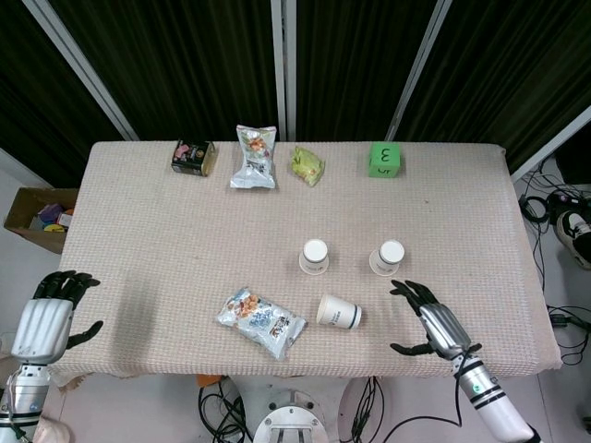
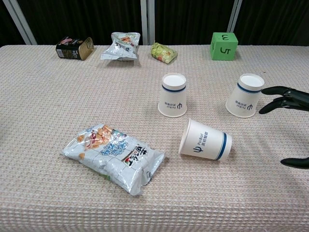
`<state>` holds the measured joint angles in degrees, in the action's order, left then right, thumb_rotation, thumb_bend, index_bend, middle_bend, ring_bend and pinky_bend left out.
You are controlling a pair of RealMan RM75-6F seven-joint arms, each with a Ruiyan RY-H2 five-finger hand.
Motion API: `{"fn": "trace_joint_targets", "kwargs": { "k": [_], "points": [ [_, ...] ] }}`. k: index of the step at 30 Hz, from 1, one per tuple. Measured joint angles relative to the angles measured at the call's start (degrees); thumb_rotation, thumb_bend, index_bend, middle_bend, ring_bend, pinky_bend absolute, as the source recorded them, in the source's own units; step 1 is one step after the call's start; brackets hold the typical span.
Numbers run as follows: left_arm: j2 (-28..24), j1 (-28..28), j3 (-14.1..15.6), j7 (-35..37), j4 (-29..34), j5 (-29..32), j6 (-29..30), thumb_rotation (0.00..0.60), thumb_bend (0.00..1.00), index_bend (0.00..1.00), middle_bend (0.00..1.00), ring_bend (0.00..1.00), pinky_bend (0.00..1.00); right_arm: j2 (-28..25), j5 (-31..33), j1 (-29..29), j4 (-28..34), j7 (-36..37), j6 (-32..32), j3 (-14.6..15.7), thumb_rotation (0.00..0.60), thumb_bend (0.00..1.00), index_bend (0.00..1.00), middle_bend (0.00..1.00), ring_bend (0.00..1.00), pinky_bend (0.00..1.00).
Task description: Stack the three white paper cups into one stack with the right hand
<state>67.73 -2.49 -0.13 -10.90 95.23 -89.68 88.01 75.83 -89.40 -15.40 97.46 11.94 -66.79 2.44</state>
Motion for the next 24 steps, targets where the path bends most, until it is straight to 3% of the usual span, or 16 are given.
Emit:
{"fn": "trace_joint_targets", "kwargs": {
  "k": [10, 20, 24],
  "points": [
    [0.46, 0.65, 0.19, 2.49, -2.34, 0.87, 0.18, 0.600, 0.16, 0.31, 0.25, 0.17, 0.18, 11.90, 12.76, -2.82, 1.43, -18.51, 3.96, -4.49, 0.600, 0.06, 0.18, 0.30, 0.06, 0.14],
    [0.83, 1.05, 0.24, 4.22, -4.05, 1.20, 0.33, 0.600, 0.16, 0.31, 0.25, 0.17, 0.18, 18.92, 17.30, -5.38, -0.51, -23.42, 5.34, -6.70, 0.600, 0.08, 0.25, 0.32, 0.08, 0.15],
    [1.03, 1.28, 0.36, 4.87, -4.59, 1.25, 0.46, 0.600, 0.16, 0.31, 0.25, 0.17, 0.18, 20.54, 17.69, -5.59, -2.21, -24.89, 4.64, -6.81, 0.600, 0.21, 0.34, 0.38, 0.14, 0.18]
  ]
}}
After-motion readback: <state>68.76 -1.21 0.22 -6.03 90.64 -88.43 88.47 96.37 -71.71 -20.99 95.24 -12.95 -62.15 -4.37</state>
